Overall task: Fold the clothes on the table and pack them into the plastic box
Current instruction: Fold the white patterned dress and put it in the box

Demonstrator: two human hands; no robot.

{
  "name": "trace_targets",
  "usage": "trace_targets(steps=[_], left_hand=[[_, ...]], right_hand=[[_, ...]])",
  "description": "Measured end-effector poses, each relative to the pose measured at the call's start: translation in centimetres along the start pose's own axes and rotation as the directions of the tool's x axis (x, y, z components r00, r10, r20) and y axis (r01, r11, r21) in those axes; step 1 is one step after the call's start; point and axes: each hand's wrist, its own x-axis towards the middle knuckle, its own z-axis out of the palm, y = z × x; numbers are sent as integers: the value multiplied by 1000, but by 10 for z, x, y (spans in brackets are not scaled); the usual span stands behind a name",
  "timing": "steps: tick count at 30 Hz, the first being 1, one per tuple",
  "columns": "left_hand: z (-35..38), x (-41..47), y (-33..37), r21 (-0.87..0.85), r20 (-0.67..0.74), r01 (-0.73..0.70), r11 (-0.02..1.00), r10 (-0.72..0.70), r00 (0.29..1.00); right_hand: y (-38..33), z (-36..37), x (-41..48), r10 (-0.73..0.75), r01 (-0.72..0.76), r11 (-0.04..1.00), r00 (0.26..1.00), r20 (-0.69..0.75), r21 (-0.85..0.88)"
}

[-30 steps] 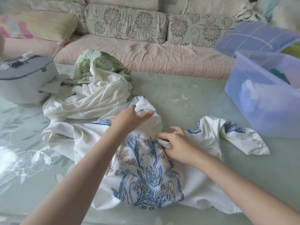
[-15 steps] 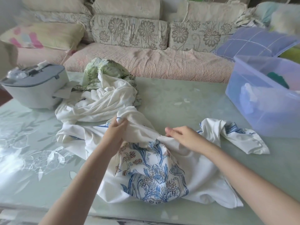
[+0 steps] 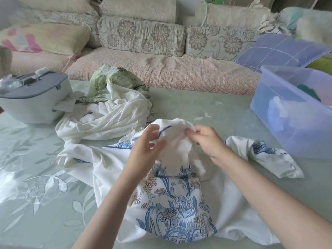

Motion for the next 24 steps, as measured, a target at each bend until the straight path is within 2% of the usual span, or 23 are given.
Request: trace_targets(steps=[3,5,6,8,10,12,14,15,16,19,22,24], left_hand=[[-12,6,-7,212,-63,-59,975,74,995],[-19,8,-14,433,-117,-27,901,86,989],[-23,10,-17,516,-109,12,856,52,993],[-29,11,-24,643,-60,141,753,-133,989],[-33,11,-31,769,22,179,613,-305,952],[-35,11,-38,825,97,145,547,-390,916],[-34,13,-41,837,123,126,532,-407,905],[-33,14,-42,847,115,120,518,-399,910],[-34,15,-43,858,100,118,501,-387,916],[-34,18,-46,843,84,117,524,-344,935],[-34,19,-45,763,52,164,625,-312,949],[-34,20,-42,681,-30,198,705,-244,969]], right_hand=[[4,-21,13,37,-31,999,981,-192,34],[6,-35,25,78,-41,990,958,-275,138],[6,-43,32,99,-35,980,938,-333,194],[8,-59,44,87,9,980,881,-465,200],[14,-74,53,14,-14,1000,851,-525,3],[26,-82,58,35,-154,956,903,-427,-249],[32,-78,51,156,-275,816,952,-265,-509],[33,-75,46,166,-271,738,961,-223,-618],[32,-70,41,123,-230,699,971,-203,-677],[15,-46,7,6,-83,732,993,-116,-677],[-3,-19,-32,29,76,730,990,141,-679],[-13,-5,-56,60,257,601,930,364,-757]])
